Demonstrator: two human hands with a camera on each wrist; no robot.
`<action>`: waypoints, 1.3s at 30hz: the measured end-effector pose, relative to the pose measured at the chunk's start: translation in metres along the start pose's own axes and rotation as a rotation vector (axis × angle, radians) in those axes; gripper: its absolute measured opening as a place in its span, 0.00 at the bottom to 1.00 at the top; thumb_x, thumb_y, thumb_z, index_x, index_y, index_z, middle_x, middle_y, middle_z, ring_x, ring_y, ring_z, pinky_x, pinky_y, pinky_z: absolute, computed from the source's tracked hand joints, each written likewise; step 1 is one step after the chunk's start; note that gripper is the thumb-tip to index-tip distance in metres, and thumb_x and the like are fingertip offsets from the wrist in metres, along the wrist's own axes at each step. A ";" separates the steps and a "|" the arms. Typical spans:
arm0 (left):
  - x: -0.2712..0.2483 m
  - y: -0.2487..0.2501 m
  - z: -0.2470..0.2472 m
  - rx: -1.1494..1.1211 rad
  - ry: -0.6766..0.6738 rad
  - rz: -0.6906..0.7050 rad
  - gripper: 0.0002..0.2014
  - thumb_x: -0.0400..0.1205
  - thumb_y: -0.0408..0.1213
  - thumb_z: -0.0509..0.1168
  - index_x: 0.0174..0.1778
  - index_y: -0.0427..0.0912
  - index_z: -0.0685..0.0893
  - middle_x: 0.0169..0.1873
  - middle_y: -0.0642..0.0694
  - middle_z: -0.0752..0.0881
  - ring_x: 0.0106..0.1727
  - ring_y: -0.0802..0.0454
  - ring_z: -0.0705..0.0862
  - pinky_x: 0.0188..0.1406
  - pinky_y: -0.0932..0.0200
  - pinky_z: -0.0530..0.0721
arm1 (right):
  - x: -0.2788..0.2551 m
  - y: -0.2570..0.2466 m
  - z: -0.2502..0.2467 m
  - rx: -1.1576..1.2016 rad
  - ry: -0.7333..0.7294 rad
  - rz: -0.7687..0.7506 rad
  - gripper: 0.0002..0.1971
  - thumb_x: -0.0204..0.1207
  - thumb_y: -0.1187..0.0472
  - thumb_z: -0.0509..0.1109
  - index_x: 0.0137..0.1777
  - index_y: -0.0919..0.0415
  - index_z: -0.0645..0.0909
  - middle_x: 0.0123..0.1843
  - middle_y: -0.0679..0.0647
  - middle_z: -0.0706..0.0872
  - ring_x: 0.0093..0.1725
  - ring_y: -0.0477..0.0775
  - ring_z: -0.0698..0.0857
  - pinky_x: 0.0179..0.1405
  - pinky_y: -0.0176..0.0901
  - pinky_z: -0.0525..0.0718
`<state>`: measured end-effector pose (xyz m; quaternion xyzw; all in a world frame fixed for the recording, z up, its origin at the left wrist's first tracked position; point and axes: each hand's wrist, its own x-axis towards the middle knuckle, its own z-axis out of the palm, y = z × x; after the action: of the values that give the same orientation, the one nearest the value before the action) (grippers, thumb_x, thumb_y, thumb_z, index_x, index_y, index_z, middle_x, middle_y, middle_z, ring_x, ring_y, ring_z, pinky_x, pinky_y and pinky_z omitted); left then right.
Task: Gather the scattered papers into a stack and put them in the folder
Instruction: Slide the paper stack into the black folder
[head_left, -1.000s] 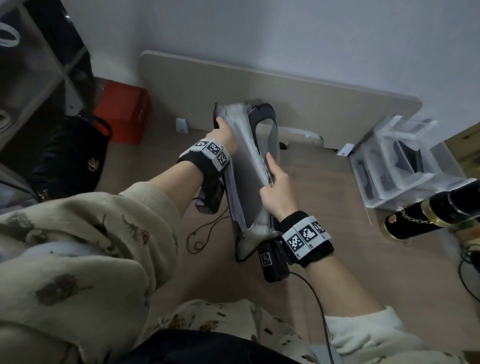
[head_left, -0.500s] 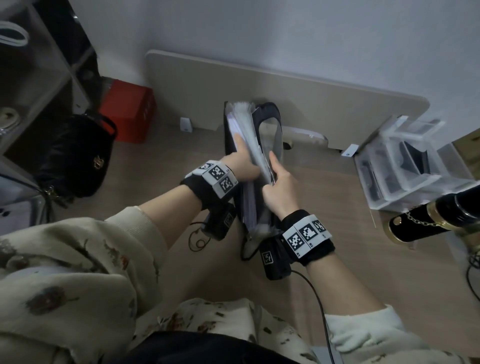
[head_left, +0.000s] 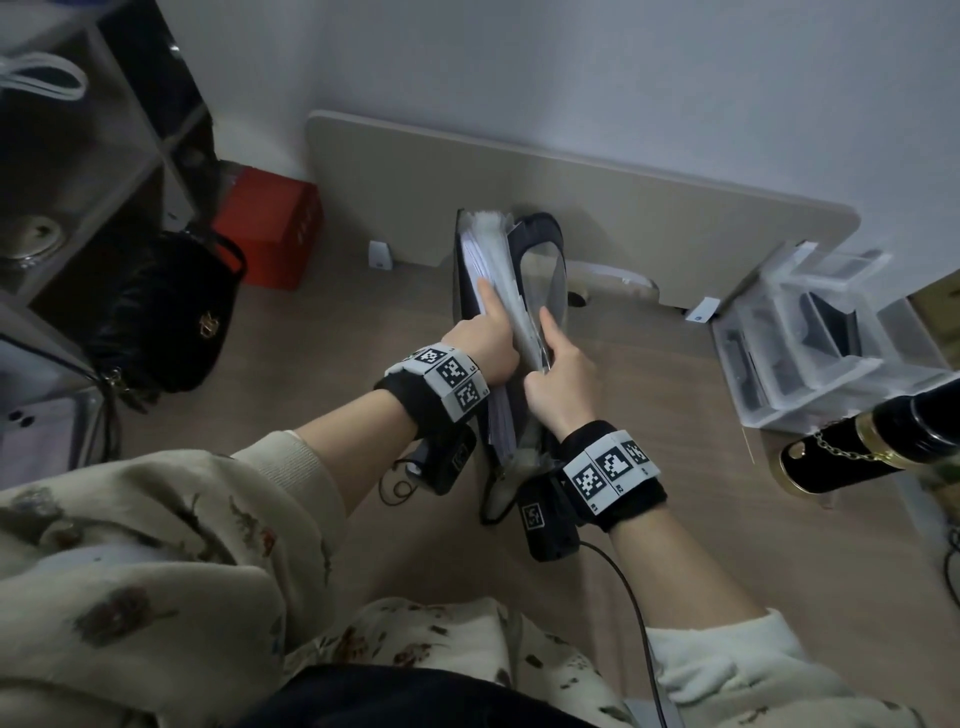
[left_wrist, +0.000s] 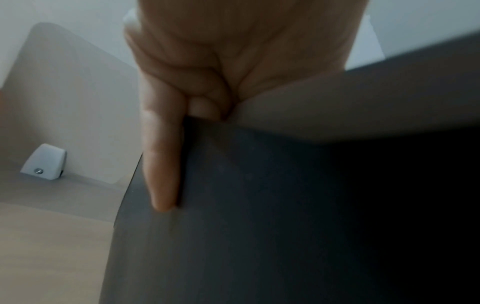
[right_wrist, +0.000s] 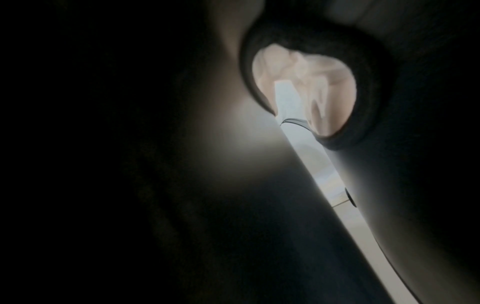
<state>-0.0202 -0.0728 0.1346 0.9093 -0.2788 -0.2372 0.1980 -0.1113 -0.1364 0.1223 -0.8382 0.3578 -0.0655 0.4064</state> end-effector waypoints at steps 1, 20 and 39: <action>0.000 -0.001 0.000 0.008 0.001 -0.001 0.43 0.81 0.31 0.56 0.80 0.34 0.29 0.54 0.34 0.83 0.39 0.44 0.77 0.40 0.52 0.75 | 0.000 0.000 0.000 0.001 0.003 0.000 0.43 0.66 0.72 0.59 0.81 0.42 0.61 0.72 0.55 0.80 0.70 0.60 0.78 0.71 0.55 0.75; 0.023 -0.022 0.006 0.240 0.118 0.158 0.33 0.84 0.43 0.45 0.83 0.36 0.41 0.84 0.43 0.39 0.84 0.52 0.37 0.83 0.52 0.39 | 0.000 -0.004 0.001 -0.099 -0.006 -0.020 0.42 0.68 0.69 0.62 0.82 0.41 0.59 0.68 0.59 0.82 0.63 0.62 0.81 0.65 0.56 0.79; 0.025 -0.019 0.012 -0.756 0.027 0.047 0.32 0.87 0.46 0.50 0.84 0.43 0.45 0.83 0.45 0.57 0.82 0.49 0.60 0.82 0.49 0.58 | 0.001 0.001 -0.002 -0.163 -0.011 -0.024 0.42 0.70 0.66 0.65 0.82 0.40 0.56 0.68 0.59 0.81 0.66 0.62 0.79 0.67 0.49 0.76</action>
<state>-0.0004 -0.0759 0.1076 0.7685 -0.1898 -0.3065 0.5286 -0.1120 -0.1386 0.1222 -0.8732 0.3494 -0.0364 0.3378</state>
